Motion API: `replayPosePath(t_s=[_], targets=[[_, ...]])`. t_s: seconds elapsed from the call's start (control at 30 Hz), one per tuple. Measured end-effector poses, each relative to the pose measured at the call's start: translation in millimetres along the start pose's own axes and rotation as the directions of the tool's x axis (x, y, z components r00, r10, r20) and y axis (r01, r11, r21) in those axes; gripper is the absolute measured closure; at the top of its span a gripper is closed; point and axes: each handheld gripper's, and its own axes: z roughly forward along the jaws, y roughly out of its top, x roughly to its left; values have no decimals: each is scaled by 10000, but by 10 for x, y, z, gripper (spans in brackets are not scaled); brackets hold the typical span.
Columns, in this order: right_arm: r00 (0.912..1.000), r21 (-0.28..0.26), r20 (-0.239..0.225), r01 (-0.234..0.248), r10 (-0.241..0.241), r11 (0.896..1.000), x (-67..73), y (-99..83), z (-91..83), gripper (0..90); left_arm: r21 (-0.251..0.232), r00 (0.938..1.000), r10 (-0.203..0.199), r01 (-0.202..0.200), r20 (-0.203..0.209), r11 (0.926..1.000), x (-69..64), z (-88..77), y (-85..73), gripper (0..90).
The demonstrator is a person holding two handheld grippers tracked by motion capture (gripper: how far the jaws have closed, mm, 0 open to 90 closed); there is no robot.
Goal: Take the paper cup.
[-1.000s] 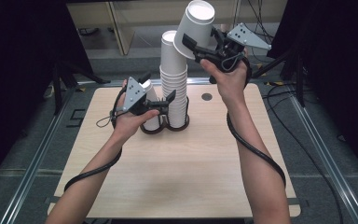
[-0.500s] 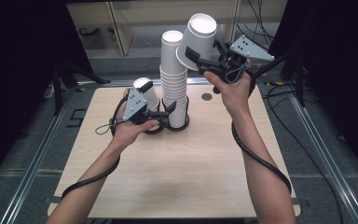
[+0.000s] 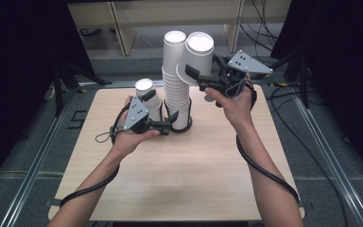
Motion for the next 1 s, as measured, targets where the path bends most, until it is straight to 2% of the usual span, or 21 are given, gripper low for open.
replayPosePath(t_s=[0.07,0.1,0.13,0.2,0.23,0.33,0.53,0.6,0.63,0.67,0.77,0.9,1.0], targets=[[9999,90,-10,160,-160,9998,8,-27,-11,232,71,9998,52,-53,173,10000,-12,-4,-12,0],[10000,161,-29,-80,80,9998,28,-39,-15,232,68,9998,175,-176,125,9998,-16,-6,-18,0],[9999,124,-51,96,-95,9999,19,-54,-19,232,114,9998,63,-65,203,9999,-29,-5,-28,0],[9999,201,-84,60,-58,9998,32,-96,-32,232,97,9997,142,-143,174,9999,-36,-6,-35,0],[9999,302,-150,-72,76,9995,49,-119,-36,232,137,9997,26,-29,235,9999,-47,-4,-41,0],[9995,444,-261,-148,160,9989,85,-203,-47,232,135,9994,53,-58,328,9999,-65,2,-52,0],[9965,736,-580,-551,595,9958,166,-366,-81,231,214,9975,-332,319,630,9993,-93,-8,-78,0],[9967,859,-636,-449,504,9953,178,-422,-100,231,248,9971,-384,369,660,9990,-90,-15,-87,0],[9951,895,-718,-622,687,9940,198,-459,-115,231,277,9968,-375,357,710,9990,-89,-20,-92,0],[9950,926,-747,-595,666,9939,205,-491,-125,231,303,9964,-376,354,766,9989,-92,-22,-95,0],[9922,1178,-861,-792,897,9899,239,-576,-163,231,475,9947,-313,267,978,9985,-117,-33,-123,0],[9872,1421,-1100,-997,1159,9848,298,-721,-204,230,587,9919,-419,350,1200,9977,-139,-44,-171,0],[9855,1532,-1246,-957,1153,9836,327,-815,-225,229,723,9869,-484,376,1541,9967,-158,-49,-207,0]])
